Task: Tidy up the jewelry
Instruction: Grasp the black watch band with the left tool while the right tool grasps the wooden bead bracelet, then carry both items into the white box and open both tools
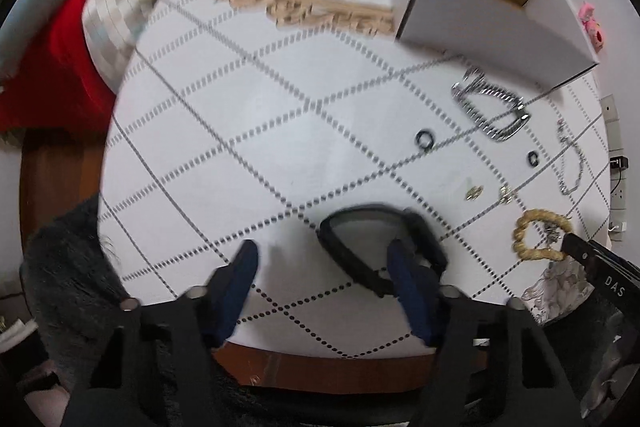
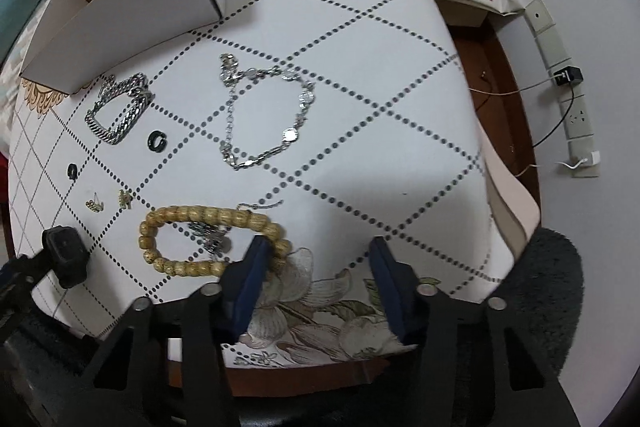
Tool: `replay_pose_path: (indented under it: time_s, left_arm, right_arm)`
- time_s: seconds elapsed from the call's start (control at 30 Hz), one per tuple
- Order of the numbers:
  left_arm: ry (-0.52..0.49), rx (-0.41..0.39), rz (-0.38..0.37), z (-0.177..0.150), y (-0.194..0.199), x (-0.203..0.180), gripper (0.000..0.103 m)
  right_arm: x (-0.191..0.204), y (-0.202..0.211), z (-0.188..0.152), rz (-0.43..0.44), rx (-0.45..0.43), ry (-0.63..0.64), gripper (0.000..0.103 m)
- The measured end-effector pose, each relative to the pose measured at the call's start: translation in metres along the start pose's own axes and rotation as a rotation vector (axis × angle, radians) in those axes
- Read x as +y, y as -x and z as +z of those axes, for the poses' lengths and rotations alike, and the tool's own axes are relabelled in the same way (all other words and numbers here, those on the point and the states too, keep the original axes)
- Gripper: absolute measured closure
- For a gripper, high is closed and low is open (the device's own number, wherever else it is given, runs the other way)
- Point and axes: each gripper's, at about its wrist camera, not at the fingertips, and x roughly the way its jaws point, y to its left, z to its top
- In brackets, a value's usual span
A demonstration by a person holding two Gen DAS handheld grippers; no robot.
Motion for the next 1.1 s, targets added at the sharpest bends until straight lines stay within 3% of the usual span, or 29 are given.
replay_pose_path:
  time_s: [0.13, 0.23, 0.33, 0.37, 0.43, 0.47, 0.5, 0.77, 1.1]
  left_arm:
    - [0.015, 0.020, -0.023, -0.003, -0.011, 0.002, 0.051]
    - [0.012, 0.017, -0.023, -0.005, -0.015, 0.001, 0.060]
    - [-0.012, -0.015, -0.022, -0.003, -0.014, -0.001, 0.088]
    - [-0.015, -0.019, -0.026, -0.003, -0.013, -0.002, 0.091]
    - [-0.016, -0.034, -0.034, -0.003, -0.011, -0.002, 0.097]
    - [-0.021, -0.048, -0.034, -0.004, -0.010, -0.003, 0.098]
    - [-0.028, -0.054, -0.027, -0.005, -0.009, -0.003, 0.098]
    - [-0.062, -0.102, -0.043, -0.006, 0.015, -0.012, 0.099]
    - [-0.077, -0.215, -0.105, -0.002, 0.077, -0.027, 0.099]
  right_arm:
    - [0.005, -0.001, -0.002, -0.004, -0.021, 0.017, 0.061]
    - [0.010, 0.004, -0.005, -0.004, -0.026, 0.020, 0.062]
    - [0.011, 0.005, -0.005, -0.001, -0.037, 0.023, 0.065]
    - [0.012, 0.006, -0.005, 0.000, -0.042, 0.025, 0.067]
    - [0.014, 0.008, -0.007, -0.001, -0.051, 0.030, 0.086]
    - [0.016, 0.009, -0.007, -0.002, -0.050, 0.036, 0.093]
    - [0.018, 0.009, -0.006, -0.004, -0.046, 0.037, 0.094]
    - [0.009, 0.032, -0.006, 0.134, -0.071, -0.003, 0.094]
    - [0.034, 0.083, 0.000, 0.234, -0.152, 0.079, 0.094]
